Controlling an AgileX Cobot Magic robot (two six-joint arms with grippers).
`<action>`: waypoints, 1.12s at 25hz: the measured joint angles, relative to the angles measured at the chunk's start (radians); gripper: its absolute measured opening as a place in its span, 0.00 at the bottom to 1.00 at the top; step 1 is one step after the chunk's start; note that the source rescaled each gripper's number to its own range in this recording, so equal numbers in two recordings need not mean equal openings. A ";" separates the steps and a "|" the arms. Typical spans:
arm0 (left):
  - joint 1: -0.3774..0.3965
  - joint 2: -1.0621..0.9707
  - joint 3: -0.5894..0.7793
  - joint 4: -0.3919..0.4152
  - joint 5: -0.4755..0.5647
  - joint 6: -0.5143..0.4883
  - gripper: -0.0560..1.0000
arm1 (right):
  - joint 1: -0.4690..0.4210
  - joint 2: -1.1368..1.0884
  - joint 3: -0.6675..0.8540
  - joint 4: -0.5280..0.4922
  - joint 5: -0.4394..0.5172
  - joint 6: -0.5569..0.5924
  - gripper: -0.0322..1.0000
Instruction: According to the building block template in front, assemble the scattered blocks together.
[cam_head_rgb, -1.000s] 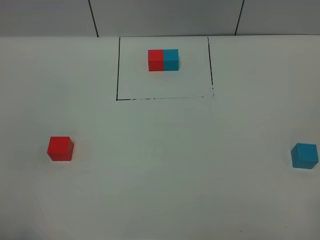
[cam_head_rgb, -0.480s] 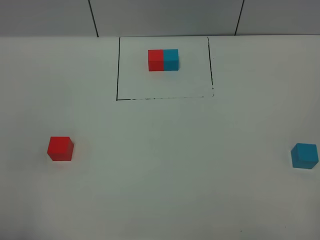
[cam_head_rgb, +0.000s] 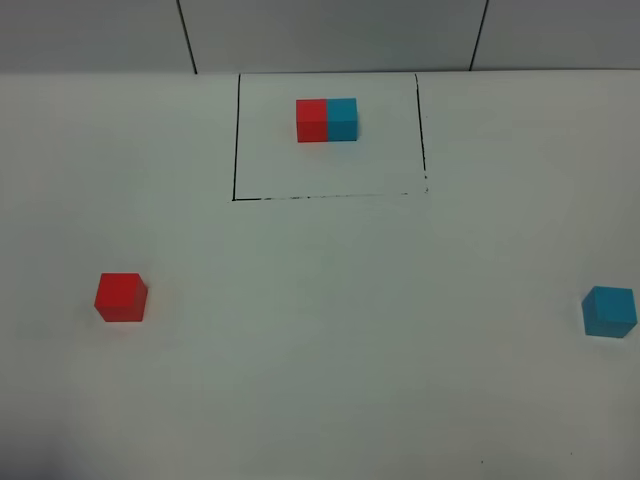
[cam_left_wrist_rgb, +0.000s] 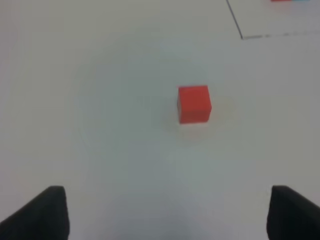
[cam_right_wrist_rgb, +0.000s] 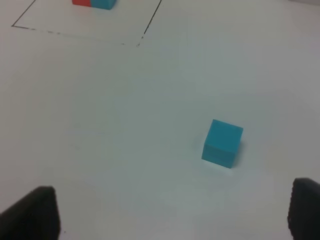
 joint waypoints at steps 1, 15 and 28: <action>0.000 0.069 -0.026 0.001 0.017 -0.002 0.92 | 0.000 0.000 0.000 0.000 0.000 0.000 0.85; -0.013 0.933 -0.246 0.004 0.048 -0.051 0.92 | 0.000 0.000 0.000 0.000 0.000 0.000 0.82; -0.210 1.371 -0.337 0.099 -0.220 -0.205 0.91 | 0.000 0.000 0.000 0.000 0.000 0.000 0.80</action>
